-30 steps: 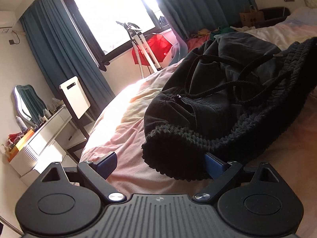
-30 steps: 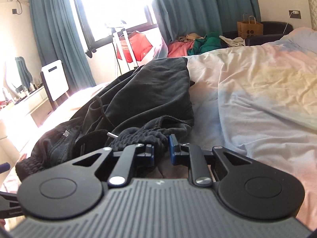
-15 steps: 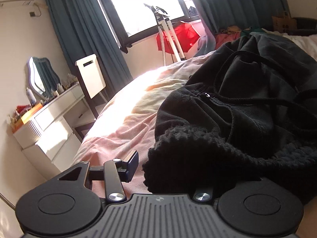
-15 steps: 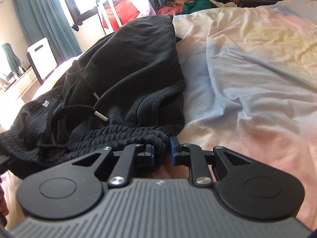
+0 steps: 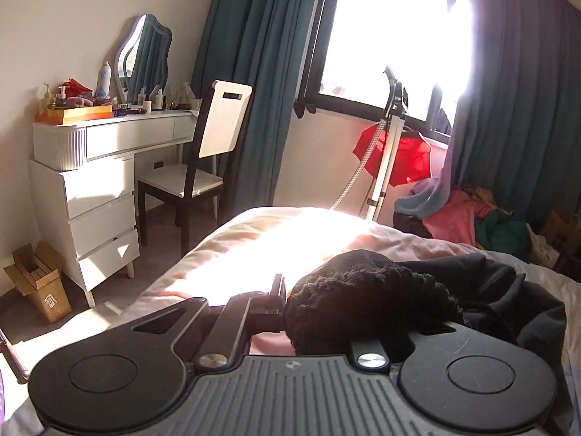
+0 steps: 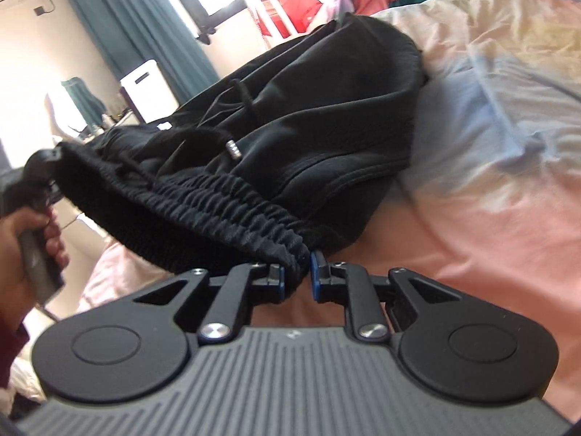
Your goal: Fold clothes
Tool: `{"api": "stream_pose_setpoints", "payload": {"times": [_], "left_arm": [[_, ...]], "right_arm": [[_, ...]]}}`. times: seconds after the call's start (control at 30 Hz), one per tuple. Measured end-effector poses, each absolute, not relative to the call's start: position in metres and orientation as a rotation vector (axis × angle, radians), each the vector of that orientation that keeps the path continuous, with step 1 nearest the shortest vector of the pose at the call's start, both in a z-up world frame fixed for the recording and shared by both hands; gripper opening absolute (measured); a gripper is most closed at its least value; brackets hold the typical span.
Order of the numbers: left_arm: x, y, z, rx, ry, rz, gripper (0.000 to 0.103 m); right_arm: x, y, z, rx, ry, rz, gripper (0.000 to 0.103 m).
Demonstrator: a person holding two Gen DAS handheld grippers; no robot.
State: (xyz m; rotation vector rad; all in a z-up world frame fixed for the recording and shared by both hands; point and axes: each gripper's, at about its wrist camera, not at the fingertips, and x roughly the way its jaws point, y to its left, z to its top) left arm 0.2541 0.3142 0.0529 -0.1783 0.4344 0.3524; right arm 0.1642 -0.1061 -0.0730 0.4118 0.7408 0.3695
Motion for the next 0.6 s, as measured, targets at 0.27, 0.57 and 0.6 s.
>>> {"api": "stream_pose_setpoints", "payload": {"times": [0.27,0.57,0.6], "left_arm": [[0.301,0.442,0.123,-0.216,0.373,0.502,0.010],[0.360,0.544,0.021,-0.255,0.587,0.647,0.010],[0.359,0.549,0.013,-0.275,0.597,0.652,0.010]], "right_arm": [[0.152,0.059,-0.042,0.441,0.692,0.713,0.017],[0.195,0.161,-0.095,0.418,0.819,0.816,0.018],[0.197,0.161,-0.100,0.420,0.828,0.819,0.020]]}}
